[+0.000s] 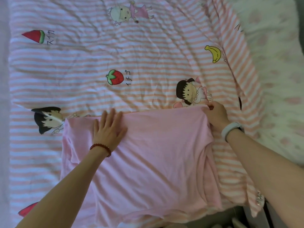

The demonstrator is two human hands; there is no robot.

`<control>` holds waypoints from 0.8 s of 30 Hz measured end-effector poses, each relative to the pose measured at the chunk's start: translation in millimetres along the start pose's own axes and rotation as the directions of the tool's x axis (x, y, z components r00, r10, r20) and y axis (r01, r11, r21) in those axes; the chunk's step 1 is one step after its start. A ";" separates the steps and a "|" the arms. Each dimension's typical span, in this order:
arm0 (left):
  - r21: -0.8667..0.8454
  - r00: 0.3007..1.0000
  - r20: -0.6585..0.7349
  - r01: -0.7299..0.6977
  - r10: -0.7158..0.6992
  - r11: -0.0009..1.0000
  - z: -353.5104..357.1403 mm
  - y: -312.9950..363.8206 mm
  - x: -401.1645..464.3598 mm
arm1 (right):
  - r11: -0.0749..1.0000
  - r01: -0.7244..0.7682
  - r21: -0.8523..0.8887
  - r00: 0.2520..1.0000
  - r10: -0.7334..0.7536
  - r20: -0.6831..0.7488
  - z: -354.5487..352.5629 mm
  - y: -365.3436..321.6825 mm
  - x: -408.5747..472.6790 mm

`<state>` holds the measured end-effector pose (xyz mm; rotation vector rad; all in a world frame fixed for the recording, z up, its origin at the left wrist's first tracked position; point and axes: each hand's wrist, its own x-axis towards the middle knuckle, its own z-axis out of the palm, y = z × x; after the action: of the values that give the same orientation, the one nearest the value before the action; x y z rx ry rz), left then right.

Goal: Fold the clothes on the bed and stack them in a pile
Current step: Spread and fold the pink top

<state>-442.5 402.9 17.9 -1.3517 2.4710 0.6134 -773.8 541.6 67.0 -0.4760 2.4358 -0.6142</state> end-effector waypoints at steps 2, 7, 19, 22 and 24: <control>-0.036 1.000 -0.024 -0.002 0.001 0.999 -4.7 -2.5 2.7 | 0.997 0.052 -0.063 0.998 -0.054 -0.036 -4.8 3.3 3.0; 0.002 0.972 -0.233 -0.012 0.012 1.000 -19.6 -22.2 7.9 | 0.777 0.465 -0.423 0.880 -0.457 0.129 1.5 0.3 3.3; 0.269 0.955 0.211 0.147 -0.207 0.952 -83.7 -89.4 35.5 | 0.637 0.612 -0.469 0.763 -0.320 0.562 3.2 -27.7 13.2; 0.290 0.973 0.169 0.103 -0.157 0.951 -91.5 -89.1 35.2 | 0.654 0.541 -0.529 0.832 -0.325 0.449 -0.3 -29.2 13.7; 0.218 0.988 0.070 0.117 -0.135 0.969 -96.7 -83.2 33.8 | 0.608 0.531 -0.590 0.847 -0.363 0.389 -3.0 -35.6 13.8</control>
<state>-392.5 291.9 68.9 -1.3560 2.2881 0.3566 -779.4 506.7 81.6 -1.4224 2.2365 0.2084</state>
